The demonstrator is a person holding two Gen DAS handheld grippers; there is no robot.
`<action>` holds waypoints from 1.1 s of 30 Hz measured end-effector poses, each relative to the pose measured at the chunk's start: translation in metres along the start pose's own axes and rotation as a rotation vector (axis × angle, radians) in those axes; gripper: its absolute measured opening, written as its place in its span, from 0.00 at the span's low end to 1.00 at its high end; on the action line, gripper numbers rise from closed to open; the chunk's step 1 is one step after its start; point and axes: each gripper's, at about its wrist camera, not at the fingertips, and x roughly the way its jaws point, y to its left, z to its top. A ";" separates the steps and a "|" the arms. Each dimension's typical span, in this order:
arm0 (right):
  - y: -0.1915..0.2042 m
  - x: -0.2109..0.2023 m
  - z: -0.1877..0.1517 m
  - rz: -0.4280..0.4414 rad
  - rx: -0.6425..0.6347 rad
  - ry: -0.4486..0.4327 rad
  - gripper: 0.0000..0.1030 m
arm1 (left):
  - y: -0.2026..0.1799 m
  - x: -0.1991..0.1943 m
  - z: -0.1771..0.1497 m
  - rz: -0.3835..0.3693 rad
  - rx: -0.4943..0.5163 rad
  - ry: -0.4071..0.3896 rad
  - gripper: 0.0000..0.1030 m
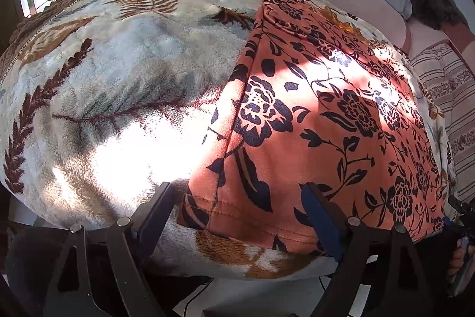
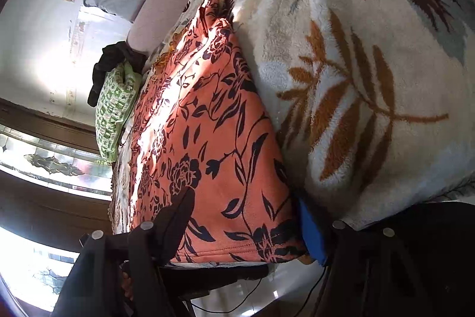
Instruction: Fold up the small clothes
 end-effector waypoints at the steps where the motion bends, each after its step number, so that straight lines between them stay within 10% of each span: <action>1: 0.001 0.000 -0.001 -0.004 -0.009 0.001 0.62 | -0.001 0.000 0.000 0.004 0.007 -0.001 0.80; 4: 0.003 0.003 -0.001 -0.021 -0.021 0.006 0.43 | 0.001 -0.001 0.000 0.041 0.022 -0.004 0.59; 18: 0.004 0.007 -0.001 -0.042 -0.025 0.031 0.47 | -0.003 0.002 0.008 0.058 0.049 -0.001 0.63; 20: 0.007 0.009 -0.001 -0.043 -0.045 0.044 0.29 | -0.006 0.001 0.009 0.065 0.065 0.000 0.15; 22: 0.009 0.008 -0.001 -0.043 -0.050 0.046 0.16 | -0.004 -0.001 0.012 0.014 0.055 0.015 0.09; 30: 0.008 0.009 0.014 -0.054 -0.026 0.083 0.14 | 0.000 0.005 0.014 0.001 0.042 0.033 0.12; 33: -0.007 0.018 0.010 -0.044 0.048 0.107 0.33 | -0.003 0.004 0.016 -0.096 0.043 0.047 0.54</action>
